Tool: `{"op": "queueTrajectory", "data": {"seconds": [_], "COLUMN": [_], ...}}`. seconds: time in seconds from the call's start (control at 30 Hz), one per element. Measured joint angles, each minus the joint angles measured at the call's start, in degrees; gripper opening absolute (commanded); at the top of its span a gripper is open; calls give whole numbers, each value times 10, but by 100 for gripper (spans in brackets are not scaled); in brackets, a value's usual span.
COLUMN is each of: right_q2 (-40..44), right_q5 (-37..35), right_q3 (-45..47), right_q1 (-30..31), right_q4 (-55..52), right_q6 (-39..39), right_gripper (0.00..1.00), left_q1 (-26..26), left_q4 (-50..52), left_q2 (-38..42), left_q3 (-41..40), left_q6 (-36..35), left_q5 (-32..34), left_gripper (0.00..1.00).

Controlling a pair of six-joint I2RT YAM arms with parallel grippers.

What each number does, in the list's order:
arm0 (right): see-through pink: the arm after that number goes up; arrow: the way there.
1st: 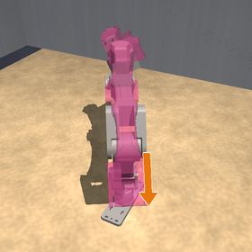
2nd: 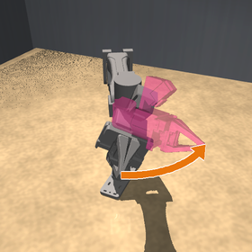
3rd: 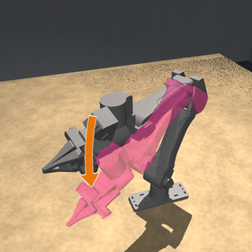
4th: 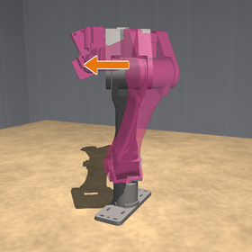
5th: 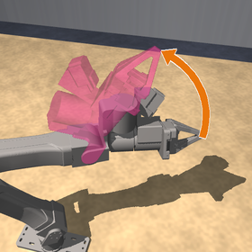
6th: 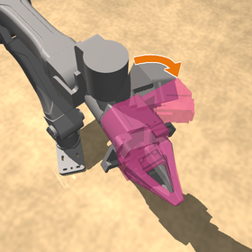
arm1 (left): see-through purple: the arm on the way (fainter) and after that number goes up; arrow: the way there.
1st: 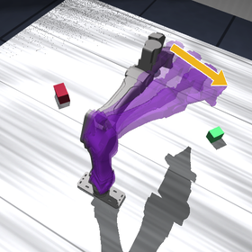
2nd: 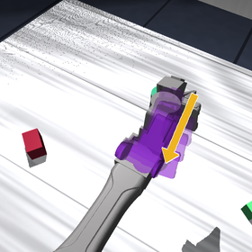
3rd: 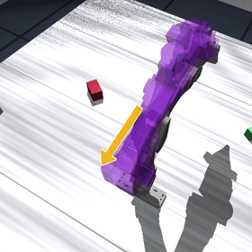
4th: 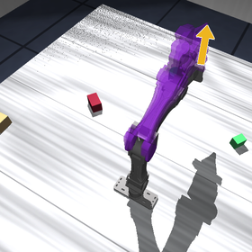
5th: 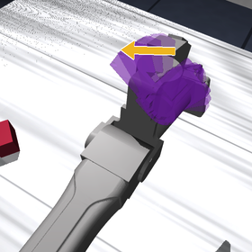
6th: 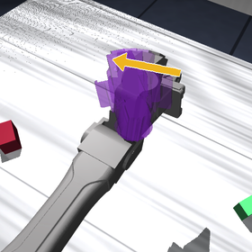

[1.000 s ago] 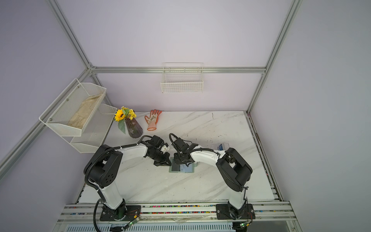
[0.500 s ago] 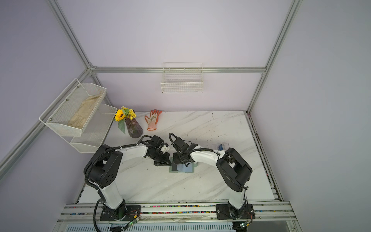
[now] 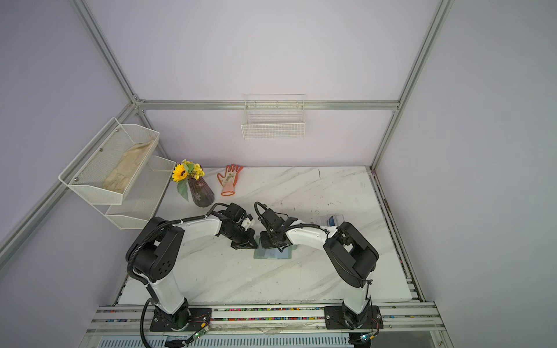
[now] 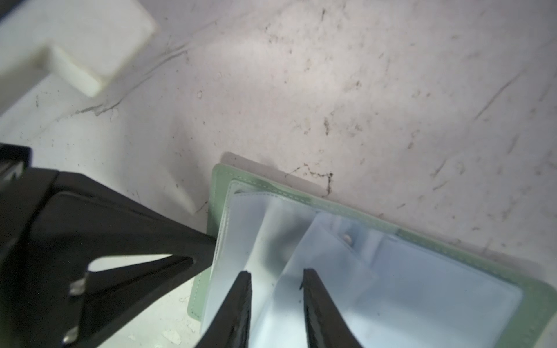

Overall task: Insert credit cards into a card holder
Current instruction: Turn over the card slot in the card holder.

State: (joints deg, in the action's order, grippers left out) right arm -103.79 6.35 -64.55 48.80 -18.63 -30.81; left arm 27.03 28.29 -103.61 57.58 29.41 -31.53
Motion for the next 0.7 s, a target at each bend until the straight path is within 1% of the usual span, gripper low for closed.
{"op": "queueTrajectory", "data": {"seconds": [0.33, 0.53, 0.7], "right_q2": [0, -1, -1], "right_q5": [-2, -6, -10], "right_q3": [6, 9, 15], "right_q1": [0, 0, 0], "right_q4": [0, 0, 0], "right_q6": [0, 0, 0], "right_gripper": [32, 32, 32], "left_q1": [1, 5, 5], "left_q4": [8, 64, 96], "left_q2": [5, 35, 54], "left_q3": [0, 3, 26], "left_q6": [0, -5, -7], "left_q5": [0, 9, 12], "left_gripper": [0, 0, 0]}}
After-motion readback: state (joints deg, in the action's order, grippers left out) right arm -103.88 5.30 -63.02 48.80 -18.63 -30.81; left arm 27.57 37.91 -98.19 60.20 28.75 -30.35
